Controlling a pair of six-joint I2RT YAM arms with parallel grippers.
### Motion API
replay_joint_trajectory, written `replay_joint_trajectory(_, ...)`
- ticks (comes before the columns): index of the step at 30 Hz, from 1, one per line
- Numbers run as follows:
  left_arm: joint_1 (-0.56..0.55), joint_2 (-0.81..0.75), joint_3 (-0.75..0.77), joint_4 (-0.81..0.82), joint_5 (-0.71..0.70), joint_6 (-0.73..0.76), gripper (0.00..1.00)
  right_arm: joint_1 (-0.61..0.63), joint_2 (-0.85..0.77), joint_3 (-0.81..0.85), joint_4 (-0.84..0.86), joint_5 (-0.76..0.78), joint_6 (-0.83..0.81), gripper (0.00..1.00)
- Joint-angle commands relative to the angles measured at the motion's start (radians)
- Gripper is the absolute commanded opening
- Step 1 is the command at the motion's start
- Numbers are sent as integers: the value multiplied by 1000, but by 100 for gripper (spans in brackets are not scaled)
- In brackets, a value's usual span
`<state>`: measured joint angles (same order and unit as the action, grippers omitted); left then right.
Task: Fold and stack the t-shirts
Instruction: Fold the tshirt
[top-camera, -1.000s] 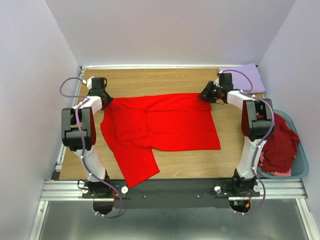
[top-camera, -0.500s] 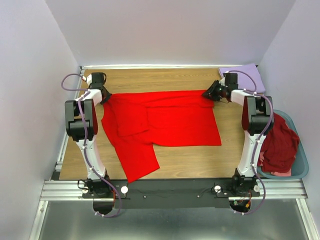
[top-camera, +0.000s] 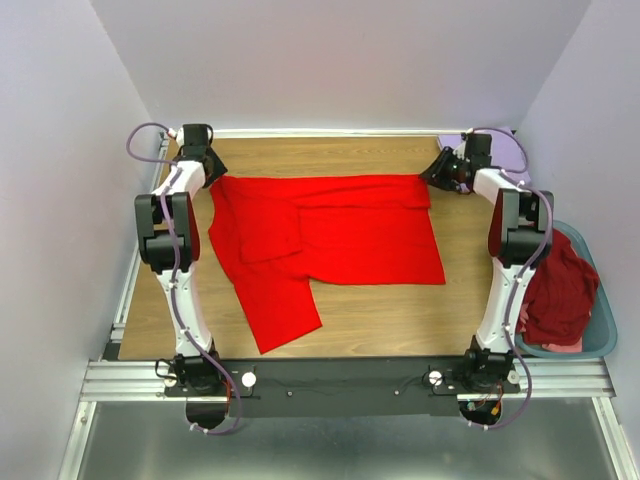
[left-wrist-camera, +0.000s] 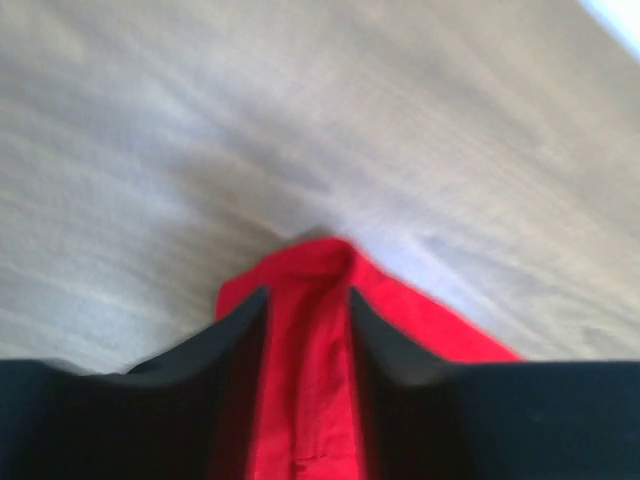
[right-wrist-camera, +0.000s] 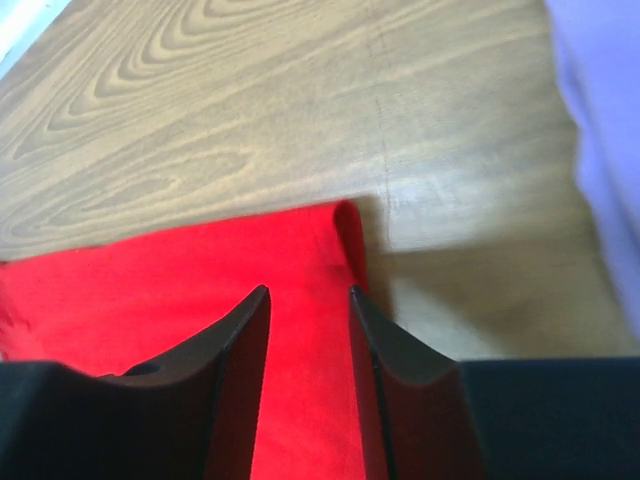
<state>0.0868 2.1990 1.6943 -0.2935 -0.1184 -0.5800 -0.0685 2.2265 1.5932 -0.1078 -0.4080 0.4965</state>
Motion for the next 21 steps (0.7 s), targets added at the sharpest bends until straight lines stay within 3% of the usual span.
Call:
replay_joint_trajectory(1,-7,-125,28,-13,11,43,55,-11,-139,17,-116,55,-65,45)
replay_joint_trajectory(8,-41,-514,-283,-74,-59,36,61,41,-459,-268,-185,124,-61,48)
replay_joint_trajectory(13,-70,-825,-673,-107,-55,25,62,108,-634,-468,-320,202,-88,49)
replay_joint_trajectory(17,-84,-947,-853,-133,-58,6,61,156,-760,-625,-369,253,-85,50)
replay_joint_trajectory(21,-85,-954,-938,-128,-53,2,61,170,-821,-697,-392,256,-88,52)
